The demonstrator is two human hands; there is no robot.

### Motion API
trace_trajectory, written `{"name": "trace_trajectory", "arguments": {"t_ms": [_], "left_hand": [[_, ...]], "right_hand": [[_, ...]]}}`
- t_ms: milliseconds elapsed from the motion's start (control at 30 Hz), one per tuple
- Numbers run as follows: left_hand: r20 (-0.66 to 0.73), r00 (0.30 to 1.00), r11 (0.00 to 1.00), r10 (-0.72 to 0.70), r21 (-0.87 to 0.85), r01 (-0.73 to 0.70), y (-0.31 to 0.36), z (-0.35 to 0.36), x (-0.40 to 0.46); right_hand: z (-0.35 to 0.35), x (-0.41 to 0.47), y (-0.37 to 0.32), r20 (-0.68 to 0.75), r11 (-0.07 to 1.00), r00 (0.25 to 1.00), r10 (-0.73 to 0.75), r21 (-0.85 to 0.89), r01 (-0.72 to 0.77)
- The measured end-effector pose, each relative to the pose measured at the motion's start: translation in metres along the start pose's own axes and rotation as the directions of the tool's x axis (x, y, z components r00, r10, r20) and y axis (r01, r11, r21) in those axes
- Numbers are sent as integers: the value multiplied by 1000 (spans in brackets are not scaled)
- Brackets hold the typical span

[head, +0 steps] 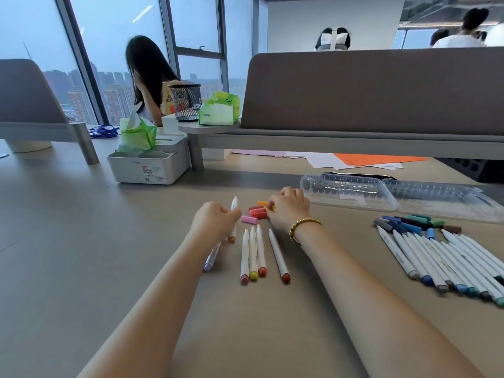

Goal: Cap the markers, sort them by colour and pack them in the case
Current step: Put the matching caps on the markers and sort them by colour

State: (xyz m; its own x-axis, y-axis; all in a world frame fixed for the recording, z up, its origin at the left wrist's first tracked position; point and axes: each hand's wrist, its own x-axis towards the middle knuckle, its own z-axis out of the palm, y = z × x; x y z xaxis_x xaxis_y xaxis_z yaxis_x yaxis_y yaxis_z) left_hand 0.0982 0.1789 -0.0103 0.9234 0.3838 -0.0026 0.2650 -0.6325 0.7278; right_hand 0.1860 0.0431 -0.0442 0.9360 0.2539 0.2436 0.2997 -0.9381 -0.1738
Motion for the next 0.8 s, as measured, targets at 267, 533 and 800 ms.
{"name": "trace_trajectory", "arguments": {"t_ms": [267,533,800], "left_hand": [[23,1000,1000,14,15,-14,0,13,0],[-50,988,988,144,-55,-147,-2,13,-7],[77,968,967,237,-117,-227,1,9,-17]], "right_hand": [[0,-4,-6,-85,988,995,-59,-150,46],[-34,-18,-1,20,809,997,81,582,-78],[-48,-45,18,247,-46,969,28,968,-245]]}}
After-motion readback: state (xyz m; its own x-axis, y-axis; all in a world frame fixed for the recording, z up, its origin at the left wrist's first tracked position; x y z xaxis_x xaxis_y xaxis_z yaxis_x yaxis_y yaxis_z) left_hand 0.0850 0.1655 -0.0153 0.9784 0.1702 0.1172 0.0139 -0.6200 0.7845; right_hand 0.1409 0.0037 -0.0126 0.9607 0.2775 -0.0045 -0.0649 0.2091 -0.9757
